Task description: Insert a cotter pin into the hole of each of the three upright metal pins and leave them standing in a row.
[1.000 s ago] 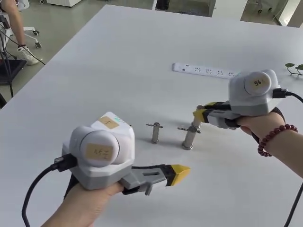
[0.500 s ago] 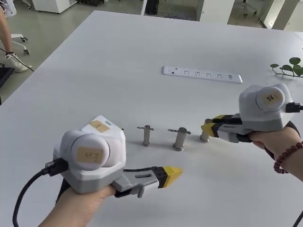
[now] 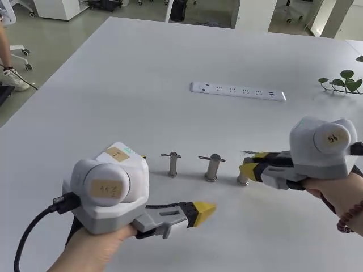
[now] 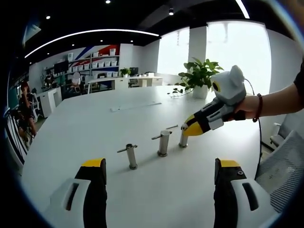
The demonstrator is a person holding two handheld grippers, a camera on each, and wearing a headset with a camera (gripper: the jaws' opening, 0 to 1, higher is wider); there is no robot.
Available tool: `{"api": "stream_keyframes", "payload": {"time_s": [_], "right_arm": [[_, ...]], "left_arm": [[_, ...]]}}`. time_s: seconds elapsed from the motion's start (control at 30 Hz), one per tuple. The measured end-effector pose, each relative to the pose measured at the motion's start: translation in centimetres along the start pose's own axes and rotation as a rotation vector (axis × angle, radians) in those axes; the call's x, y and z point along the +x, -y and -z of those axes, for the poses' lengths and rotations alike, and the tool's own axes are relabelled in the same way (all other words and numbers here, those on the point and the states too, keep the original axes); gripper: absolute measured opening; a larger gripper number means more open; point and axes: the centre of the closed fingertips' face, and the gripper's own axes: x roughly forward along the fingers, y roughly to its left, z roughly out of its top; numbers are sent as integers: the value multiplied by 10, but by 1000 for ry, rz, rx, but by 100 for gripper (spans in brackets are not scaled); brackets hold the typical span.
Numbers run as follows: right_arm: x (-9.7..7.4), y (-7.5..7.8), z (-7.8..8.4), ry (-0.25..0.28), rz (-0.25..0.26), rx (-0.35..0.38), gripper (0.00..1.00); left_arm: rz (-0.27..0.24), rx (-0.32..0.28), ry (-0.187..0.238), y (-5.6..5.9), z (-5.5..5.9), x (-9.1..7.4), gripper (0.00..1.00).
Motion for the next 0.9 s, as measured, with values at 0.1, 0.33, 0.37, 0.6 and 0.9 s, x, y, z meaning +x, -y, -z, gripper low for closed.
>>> {"api": "stream_keyframes", "payload": {"time_s": [0.1, 0.33, 0.37, 0.6, 0.9], "right_arm": [[-1, -10, -1, 0, -17, -20, 8], [-1, -27, -7, 17, -42, -21, 8], [-1, -29, -8, 18, -44, -23, 8], [8, -45, -6, 12, -64, -46, 8], [16, -58, -4, 14, -65, -63, 8]], "left_arm": [[3, 2, 0, 1, 0, 1, 94], [10, 5, 3, 3, -1, 1, 94], [11, 5, 2, 3, -1, 1, 94], [12, 9, 3, 4, -1, 1, 94], [10, 14, 14, 3, -4, 0, 94]]}}
